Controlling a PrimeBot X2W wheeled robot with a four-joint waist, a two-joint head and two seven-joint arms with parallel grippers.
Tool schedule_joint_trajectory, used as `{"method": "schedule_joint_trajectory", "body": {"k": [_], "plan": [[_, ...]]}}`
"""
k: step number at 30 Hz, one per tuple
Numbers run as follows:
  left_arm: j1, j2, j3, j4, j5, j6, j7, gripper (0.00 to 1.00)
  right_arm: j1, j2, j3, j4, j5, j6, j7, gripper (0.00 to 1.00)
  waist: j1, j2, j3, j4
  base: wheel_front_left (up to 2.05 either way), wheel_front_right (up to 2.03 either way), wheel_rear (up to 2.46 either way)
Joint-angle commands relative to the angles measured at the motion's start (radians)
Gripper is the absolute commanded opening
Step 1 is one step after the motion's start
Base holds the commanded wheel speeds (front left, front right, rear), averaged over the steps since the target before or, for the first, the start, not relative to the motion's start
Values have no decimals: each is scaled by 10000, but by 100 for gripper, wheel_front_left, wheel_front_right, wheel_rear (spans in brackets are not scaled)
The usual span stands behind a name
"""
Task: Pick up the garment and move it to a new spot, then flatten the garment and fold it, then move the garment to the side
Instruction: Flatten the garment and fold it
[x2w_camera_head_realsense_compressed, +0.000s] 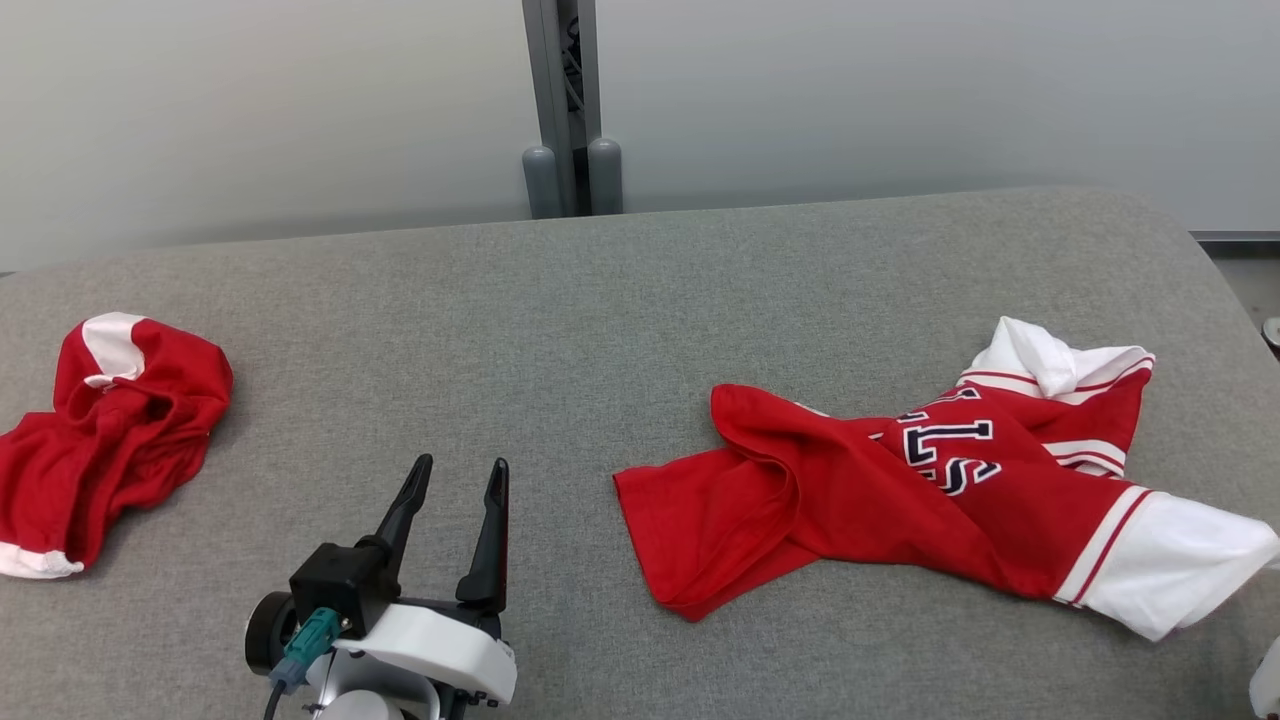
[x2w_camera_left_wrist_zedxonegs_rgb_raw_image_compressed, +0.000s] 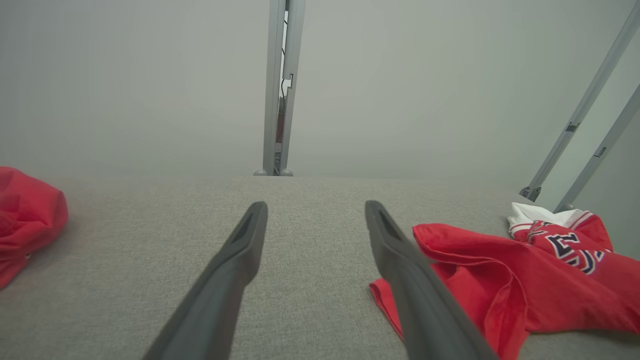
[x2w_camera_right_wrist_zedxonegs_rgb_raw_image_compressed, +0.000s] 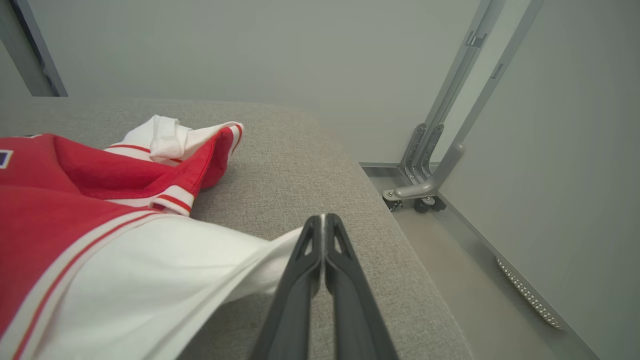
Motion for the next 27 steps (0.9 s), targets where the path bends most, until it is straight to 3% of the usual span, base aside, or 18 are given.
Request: {"method": "schedule_joint_trajectory", "body": {"k": [1,7,12,19,27], "plan": [[-70,44,15,-7,71,-24,-33,100,-210,-56,-6,108,68,-2,-39,100,0,-1,20,7,0,0,0],[-113,40,30,40,73,-24,-33,100,-873,-69,-264,553,-127,-2,-98,100,0,-1,60,15,0,0,0],[-160,41,36,36,-2,8,-33,100,-1232,386,73,-781,43,0,-108,100,0,-1,34,80,0,0,0],[-225,38,-68,9,-56,40,-33,100,-880,701,2495,-2992,1125,-2,-93,100,0,-1,18,329,0,0,0],[-111,40,11,-108,-176,38,-33,100,-424,530,4279,-3340,1973,0,-94,100,0,-1,-9,804,0,0,0]]}}
